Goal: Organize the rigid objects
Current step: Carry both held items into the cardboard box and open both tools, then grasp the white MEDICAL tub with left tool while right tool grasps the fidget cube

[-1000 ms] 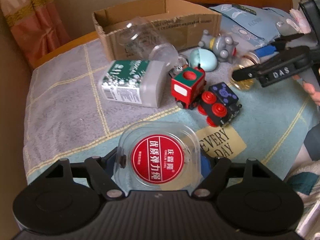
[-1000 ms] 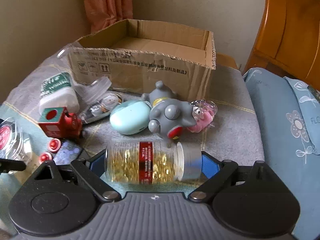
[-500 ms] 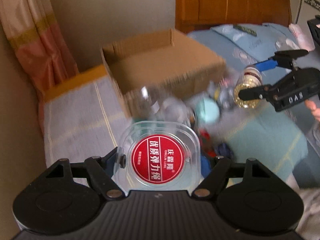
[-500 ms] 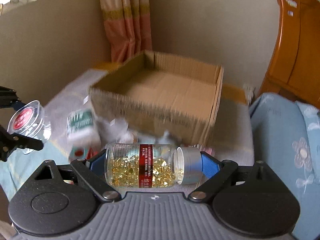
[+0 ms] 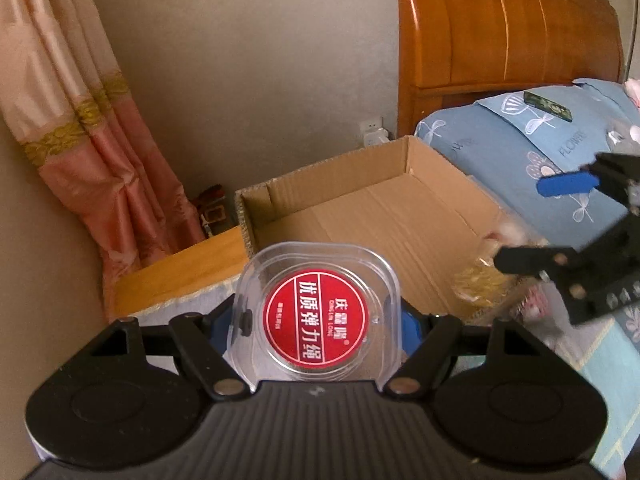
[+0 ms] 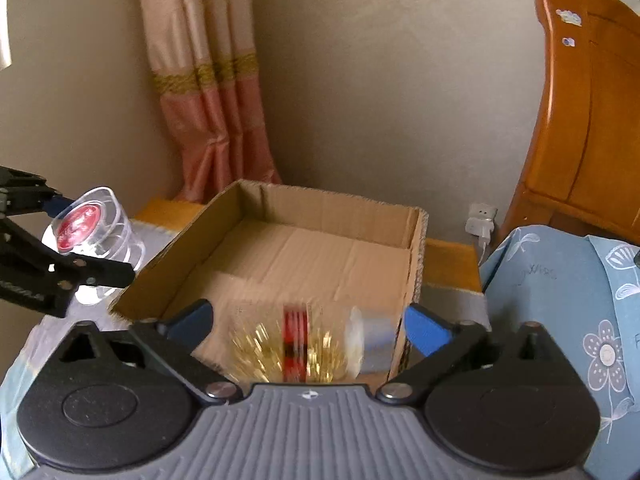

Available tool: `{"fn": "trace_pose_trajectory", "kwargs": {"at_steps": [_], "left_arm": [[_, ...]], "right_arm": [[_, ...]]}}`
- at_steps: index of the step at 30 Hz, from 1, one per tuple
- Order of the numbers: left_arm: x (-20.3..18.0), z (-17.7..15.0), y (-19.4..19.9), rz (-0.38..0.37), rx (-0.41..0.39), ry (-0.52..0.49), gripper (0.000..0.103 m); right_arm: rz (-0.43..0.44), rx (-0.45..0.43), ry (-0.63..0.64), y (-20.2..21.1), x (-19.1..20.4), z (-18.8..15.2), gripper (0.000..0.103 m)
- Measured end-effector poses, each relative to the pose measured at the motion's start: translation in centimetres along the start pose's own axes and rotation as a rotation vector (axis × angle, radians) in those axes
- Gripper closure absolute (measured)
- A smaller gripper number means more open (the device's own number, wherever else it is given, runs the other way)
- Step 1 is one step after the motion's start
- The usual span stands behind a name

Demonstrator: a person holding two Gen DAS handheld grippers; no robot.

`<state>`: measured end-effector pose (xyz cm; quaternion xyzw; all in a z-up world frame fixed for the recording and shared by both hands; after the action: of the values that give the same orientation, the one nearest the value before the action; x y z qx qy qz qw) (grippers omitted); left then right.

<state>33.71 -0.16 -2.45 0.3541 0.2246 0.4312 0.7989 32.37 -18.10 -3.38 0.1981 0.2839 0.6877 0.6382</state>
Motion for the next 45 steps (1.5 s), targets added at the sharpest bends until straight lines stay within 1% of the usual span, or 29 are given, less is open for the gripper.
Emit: {"fn": "trace_pose_trajectory", "kwargs": {"at_steps": [2,5,8,10,12,14,16,18,23,29,34,37,45], "left_arm": [[0.1,0.3,-0.8,0.003,0.011,-0.003,0.027],[-0.1,0.8,-2.1,0.001,0.026,-0.002,0.027],[-0.3,1.2,-3.1,-0.006,0.024,0.005,0.026],[-0.5,1.4,-3.3,-0.008,0.013,0.016,0.011],[-0.6,1.3,-3.1,0.007,-0.007,0.018,0.010],[-0.9,1.2,-3.0,-0.003,-0.004,0.001,0.010],[-1.1,1.0,-2.4,0.007,-0.020,-0.010,0.010],[-1.2,0.7,-1.4,0.013,-0.039,-0.024,0.010],[-1.4,-0.3,1.0,0.004,-0.076,-0.011,0.006],[-2.4,-2.9,3.6,0.010,-0.113,-0.007,0.006],[-3.7,-6.1,5.3,-0.002,-0.149,0.009,0.006],[-4.2,-8.4,5.9,0.008,-0.158,0.030,0.005],[-4.3,-14.5,6.1,0.029,-0.172,0.163,0.005]], "right_arm": [[0.017,0.004,-0.012,0.2,-0.2,-0.3,0.000],[0.016,0.017,-0.010,0.7,-0.6,-1.4,0.000],[0.028,0.035,-0.019,1.2,-0.7,-2.6,0.000],[0.033,0.041,-0.021,1.6,-0.7,-3.3,0.000],[0.032,0.045,-0.018,2.1,-0.6,-3.9,0.000],[0.039,0.040,-0.015,2.8,-0.5,-4.3,0.000],[0.047,0.033,-0.010,3.5,-0.2,-4.7,0.000],[0.046,0.019,-0.006,4.2,0.1,-5.0,0.000],[0.018,0.002,0.014,5.5,0.7,-6.2,0.000],[0.004,-0.002,0.001,6.8,1.6,-8.0,0.000],[0.018,0.025,-0.003,7.3,3.1,-10.1,0.000],[0.031,0.050,0.007,7.3,4.1,-11.5,0.000],[0.080,0.116,0.047,6.7,7.0,-14.9,0.000]]}}
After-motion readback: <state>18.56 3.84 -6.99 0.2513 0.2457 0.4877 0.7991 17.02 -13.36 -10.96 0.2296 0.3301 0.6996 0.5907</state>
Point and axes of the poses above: each gripper's, at about its wrist camera, not at the fingertips, and y roughly against the way its jaws point, x to its left, z to its top, the point moved 7 cm from there along -y, roughly the way its jaws point, and after that the axes turned 12 degrees about -z, right-handed, at the moved point
